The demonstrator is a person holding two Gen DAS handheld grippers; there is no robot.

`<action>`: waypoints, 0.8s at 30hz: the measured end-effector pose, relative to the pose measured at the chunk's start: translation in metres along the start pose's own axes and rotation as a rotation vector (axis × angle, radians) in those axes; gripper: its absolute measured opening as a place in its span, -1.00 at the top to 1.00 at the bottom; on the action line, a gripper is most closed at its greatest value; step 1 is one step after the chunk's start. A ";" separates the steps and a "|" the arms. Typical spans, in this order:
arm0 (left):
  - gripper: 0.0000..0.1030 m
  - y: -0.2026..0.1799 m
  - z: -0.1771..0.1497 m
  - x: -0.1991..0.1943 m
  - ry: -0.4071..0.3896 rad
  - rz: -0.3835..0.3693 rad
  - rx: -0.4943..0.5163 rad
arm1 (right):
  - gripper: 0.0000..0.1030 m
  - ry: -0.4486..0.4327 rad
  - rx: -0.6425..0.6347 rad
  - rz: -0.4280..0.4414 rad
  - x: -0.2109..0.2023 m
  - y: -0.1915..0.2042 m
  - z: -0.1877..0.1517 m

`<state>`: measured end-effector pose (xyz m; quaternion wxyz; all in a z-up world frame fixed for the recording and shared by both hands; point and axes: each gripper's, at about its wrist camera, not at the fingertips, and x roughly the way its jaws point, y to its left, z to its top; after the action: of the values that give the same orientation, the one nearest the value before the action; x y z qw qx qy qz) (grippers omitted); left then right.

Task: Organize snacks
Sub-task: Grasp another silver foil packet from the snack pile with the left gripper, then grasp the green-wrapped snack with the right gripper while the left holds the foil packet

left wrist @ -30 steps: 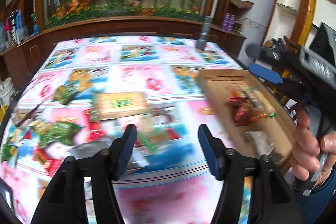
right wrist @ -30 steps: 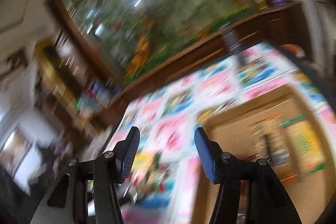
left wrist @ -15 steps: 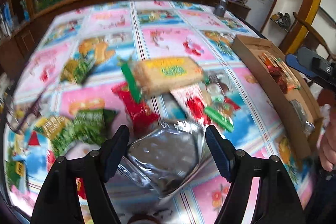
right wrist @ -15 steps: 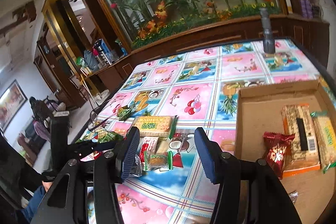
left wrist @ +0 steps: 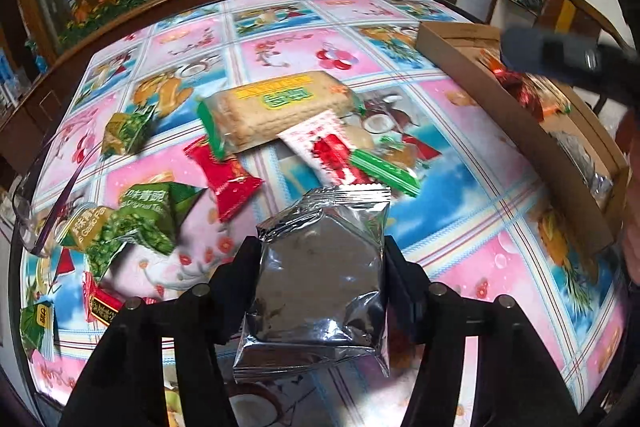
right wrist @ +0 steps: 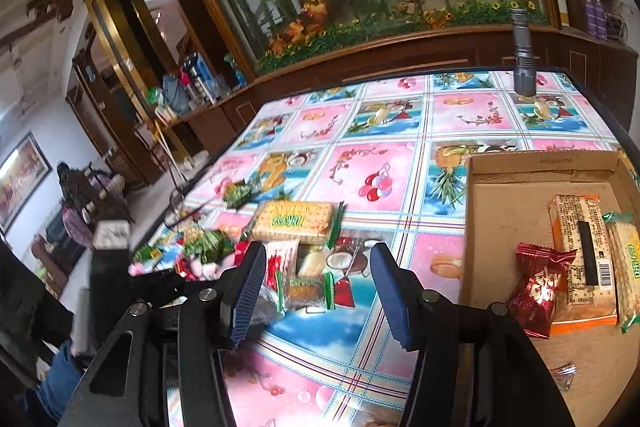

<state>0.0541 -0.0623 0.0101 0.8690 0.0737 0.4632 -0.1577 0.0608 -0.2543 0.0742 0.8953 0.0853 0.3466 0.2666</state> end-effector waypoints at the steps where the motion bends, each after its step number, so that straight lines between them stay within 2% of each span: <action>1: -0.12 0.002 0.000 0.000 -0.001 0.003 -0.005 | -0.13 0.013 -0.008 -0.003 0.003 0.002 -0.001; 3: -0.12 0.005 0.001 0.000 -0.005 0.006 -0.020 | -0.04 0.036 0.008 0.015 0.008 0.003 -0.002; 5: -0.12 0.010 0.002 -0.002 -0.013 -0.012 -0.043 | -0.03 0.066 0.049 0.044 0.014 0.002 -0.003; 8: -0.12 0.019 0.005 -0.014 -0.060 -0.025 -0.082 | -0.03 0.141 0.137 0.087 0.026 0.001 -0.003; 11: -0.12 0.028 0.008 -0.026 -0.111 -0.042 -0.129 | -0.04 0.182 0.235 0.084 0.040 0.000 -0.005; 14: -0.12 0.035 0.009 -0.030 -0.129 -0.034 -0.155 | 0.05 0.167 0.149 -0.010 0.054 0.013 -0.002; 16: -0.12 0.039 0.011 -0.029 -0.127 -0.033 -0.170 | 0.24 0.203 0.095 -0.062 0.071 0.019 -0.003; 19: -0.12 0.044 0.011 -0.030 -0.129 -0.035 -0.193 | 0.29 0.252 0.013 -0.106 0.086 0.026 -0.011; 22: -0.12 0.049 0.012 -0.031 -0.135 -0.045 -0.213 | 0.30 0.295 -0.189 -0.185 0.075 0.044 -0.021; 24: -0.12 0.048 0.013 -0.030 -0.129 -0.054 -0.217 | 0.30 0.269 -0.265 -0.310 0.064 0.043 -0.023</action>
<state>0.0650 -0.0143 0.0407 0.8951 -0.0436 0.4227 -0.1346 0.0670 -0.1845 0.0344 0.8746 -0.1232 0.4338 0.1782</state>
